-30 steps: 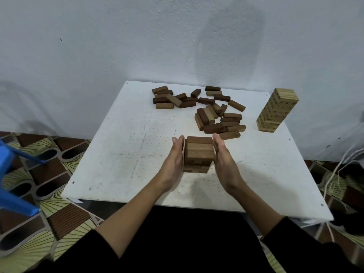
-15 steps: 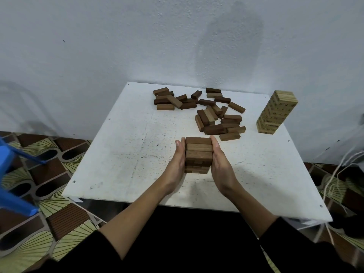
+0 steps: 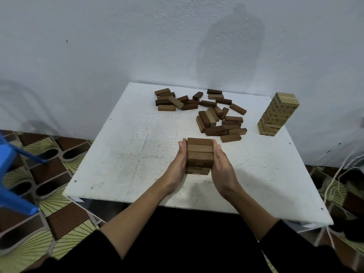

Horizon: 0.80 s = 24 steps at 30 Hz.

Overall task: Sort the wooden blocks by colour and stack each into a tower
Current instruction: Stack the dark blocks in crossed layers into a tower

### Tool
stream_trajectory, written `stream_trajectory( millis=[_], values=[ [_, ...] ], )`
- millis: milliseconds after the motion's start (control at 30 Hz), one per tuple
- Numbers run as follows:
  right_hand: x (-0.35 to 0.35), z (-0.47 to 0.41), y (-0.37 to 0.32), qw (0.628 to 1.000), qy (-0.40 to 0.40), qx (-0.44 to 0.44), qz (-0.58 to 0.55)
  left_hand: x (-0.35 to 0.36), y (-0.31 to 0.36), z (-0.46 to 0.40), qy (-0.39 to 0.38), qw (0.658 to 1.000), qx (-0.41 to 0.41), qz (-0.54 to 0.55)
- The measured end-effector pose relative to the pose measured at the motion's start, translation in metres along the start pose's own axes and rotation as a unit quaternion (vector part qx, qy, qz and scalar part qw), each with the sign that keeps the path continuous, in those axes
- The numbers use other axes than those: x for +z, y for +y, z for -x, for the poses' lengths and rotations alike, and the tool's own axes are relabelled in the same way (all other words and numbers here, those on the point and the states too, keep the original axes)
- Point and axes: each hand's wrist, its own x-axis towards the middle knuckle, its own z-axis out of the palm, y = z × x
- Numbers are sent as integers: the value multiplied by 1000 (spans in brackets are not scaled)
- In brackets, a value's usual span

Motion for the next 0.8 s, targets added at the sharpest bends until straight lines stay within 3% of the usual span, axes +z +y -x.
stream_trajectory(
  millis=[100,200,400,800],
  values=[
    [-5,3,-3,999,-23,13,36,-9,1,2,-28,1000,-12,7],
    [-19,2,-10,991,-62,16,119,-25,0,-2,-35,997,19,-61],
    [-41,-15,-28,947,-107,-64,297,-45,7,-19,-58,976,74,-197],
    [-37,-22,-43,924,-138,-70,350,-45,17,-29,-54,954,104,-277]
  ],
)
